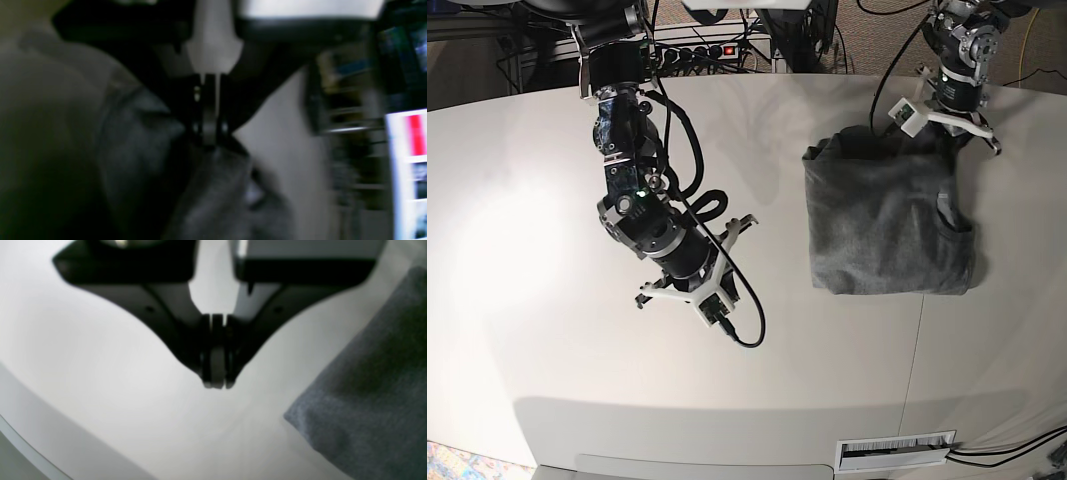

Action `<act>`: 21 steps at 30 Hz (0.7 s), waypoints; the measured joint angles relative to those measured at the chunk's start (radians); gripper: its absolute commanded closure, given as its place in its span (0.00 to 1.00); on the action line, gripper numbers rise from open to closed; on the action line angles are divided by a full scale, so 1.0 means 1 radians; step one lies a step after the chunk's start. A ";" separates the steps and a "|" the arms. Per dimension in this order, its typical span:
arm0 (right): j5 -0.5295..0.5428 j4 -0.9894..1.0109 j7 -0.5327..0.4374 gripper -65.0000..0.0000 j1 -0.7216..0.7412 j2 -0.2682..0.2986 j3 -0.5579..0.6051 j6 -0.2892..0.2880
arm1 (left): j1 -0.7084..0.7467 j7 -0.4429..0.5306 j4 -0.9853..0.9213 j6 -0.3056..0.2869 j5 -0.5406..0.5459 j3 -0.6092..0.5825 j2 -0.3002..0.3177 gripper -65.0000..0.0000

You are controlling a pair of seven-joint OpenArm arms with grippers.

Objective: Fold the T-shirt properly
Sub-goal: 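Press the left gripper along the bundle's edge to flatten it, then grasp the bundle's edge with the left gripper and drag it sideways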

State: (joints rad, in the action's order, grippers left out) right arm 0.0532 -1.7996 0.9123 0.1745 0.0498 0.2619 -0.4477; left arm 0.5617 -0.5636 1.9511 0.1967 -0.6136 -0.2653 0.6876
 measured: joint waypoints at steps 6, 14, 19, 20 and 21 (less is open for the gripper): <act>0.000 0.000 0.000 1.00 0.000 0.000 0.000 0.000 | 0.000 -0.036 0.026 0.037 -0.167 0.000 0.017 1.00; -0.007 0.000 -0.001 1.00 0.000 0.000 0.000 0.000 | 0.000 -0.068 0.026 0.116 -0.254 0.000 0.070 1.00; -0.030 0.000 0.000 1.00 0.000 0.000 0.000 0.000 | 0.001 -0.072 0.026 0.129 -0.175 0.000 0.077 1.00; -0.030 0.000 0.000 1.00 0.000 0.000 0.000 0.000 | 0.000 -0.072 0.026 0.129 -0.151 0.000 0.077 1.00; -0.030 0.000 0.000 1.00 0.000 0.000 0.000 0.000 | 0.000 -0.072 0.026 0.129 -0.132 0.000 0.077 1.00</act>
State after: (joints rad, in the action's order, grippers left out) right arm 0.0235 -1.7996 0.9119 0.1745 0.0498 0.2619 -0.4477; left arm 0.5621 -0.6357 1.9774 0.3256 -0.7452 -0.2653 0.7647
